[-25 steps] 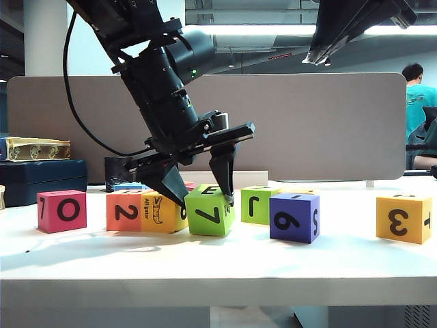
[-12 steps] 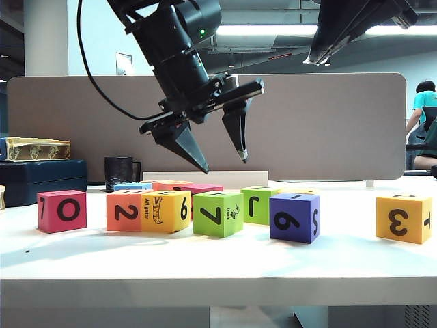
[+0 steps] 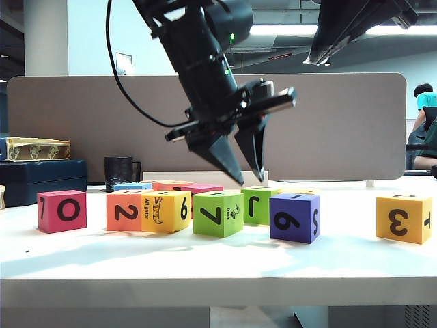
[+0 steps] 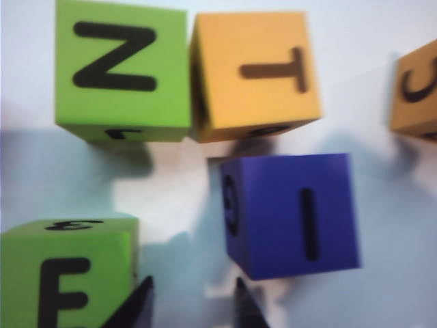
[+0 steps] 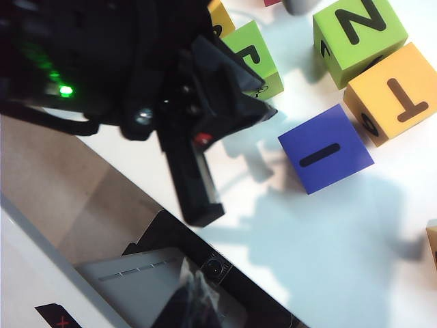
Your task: Select the appropriate blocks from the scattered letter blocks on the table and arrange them in a row to spell out "DEEP".
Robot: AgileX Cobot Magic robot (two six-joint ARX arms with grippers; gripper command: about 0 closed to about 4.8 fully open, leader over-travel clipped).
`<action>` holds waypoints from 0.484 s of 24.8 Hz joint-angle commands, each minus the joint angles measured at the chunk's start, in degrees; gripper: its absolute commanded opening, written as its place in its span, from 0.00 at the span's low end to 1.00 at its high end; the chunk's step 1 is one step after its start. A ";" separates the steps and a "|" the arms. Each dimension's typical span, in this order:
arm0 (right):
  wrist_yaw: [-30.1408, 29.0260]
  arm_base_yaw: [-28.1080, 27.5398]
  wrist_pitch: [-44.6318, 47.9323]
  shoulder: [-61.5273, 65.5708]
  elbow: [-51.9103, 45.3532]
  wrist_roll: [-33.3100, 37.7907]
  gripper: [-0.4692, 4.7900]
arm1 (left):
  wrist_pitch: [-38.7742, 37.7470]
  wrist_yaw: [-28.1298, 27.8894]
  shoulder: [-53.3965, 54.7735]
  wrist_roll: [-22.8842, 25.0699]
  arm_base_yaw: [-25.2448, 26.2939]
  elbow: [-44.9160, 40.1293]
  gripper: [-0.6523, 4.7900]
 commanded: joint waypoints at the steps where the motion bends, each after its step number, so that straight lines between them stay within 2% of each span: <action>1: -0.07 0.07 0.28 -0.13 0.22 0.02 0.09 | 0.74 -0.22 1.42 0.59 -0.07 0.13 0.31; 2: -0.04 0.07 0.28 -0.13 0.22 0.00 0.09 | 1.01 -0.22 2.01 0.61 -0.07 0.13 0.27; 7: -0.04 0.07 0.28 -0.13 0.22 0.02 0.09 | 3.39 -0.66 3.41 0.59 -0.07 0.13 0.26; 12: -0.07 0.07 0.26 -0.13 0.22 0.02 0.09 | 3.30 -6.32 3.43 0.55 0.00 0.13 0.25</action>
